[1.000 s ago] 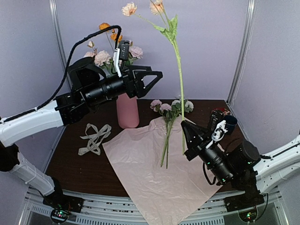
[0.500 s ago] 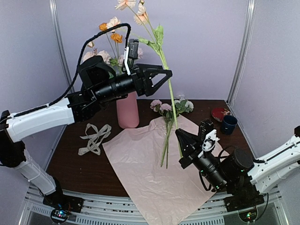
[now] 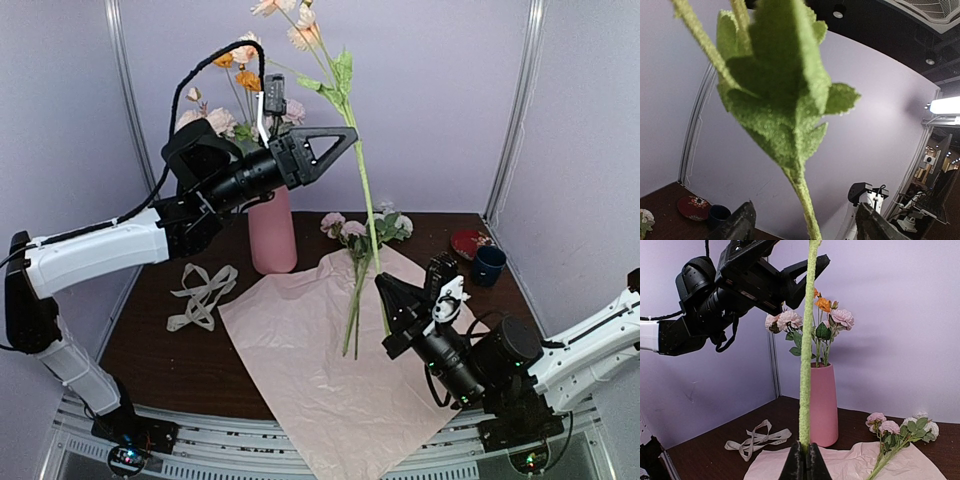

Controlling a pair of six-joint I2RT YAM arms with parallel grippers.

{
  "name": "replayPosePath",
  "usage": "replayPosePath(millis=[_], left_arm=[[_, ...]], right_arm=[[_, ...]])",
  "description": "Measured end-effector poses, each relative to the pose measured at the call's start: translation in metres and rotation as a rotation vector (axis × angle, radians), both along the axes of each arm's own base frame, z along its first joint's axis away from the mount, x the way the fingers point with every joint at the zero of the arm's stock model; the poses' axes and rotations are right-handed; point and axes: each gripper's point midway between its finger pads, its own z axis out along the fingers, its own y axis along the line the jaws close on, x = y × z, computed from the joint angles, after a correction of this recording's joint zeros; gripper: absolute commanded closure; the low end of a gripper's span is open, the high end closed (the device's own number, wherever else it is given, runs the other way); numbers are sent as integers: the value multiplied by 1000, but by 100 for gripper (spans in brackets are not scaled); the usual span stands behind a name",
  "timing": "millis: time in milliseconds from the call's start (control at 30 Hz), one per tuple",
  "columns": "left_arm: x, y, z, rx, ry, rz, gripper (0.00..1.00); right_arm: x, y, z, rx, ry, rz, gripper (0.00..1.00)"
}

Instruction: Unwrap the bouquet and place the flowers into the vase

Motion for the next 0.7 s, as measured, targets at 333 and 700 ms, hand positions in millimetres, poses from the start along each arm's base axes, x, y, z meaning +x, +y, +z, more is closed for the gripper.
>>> replayPosePath(millis=[333,700], left_arm=[[-1,-3,-3,-5,22,-33,58],[-1,-7,-8,6,30,-45,97]], right_arm=[[-2,1,0,-1,1,6,100],[-2,4,-5,-20,2,7,100]])
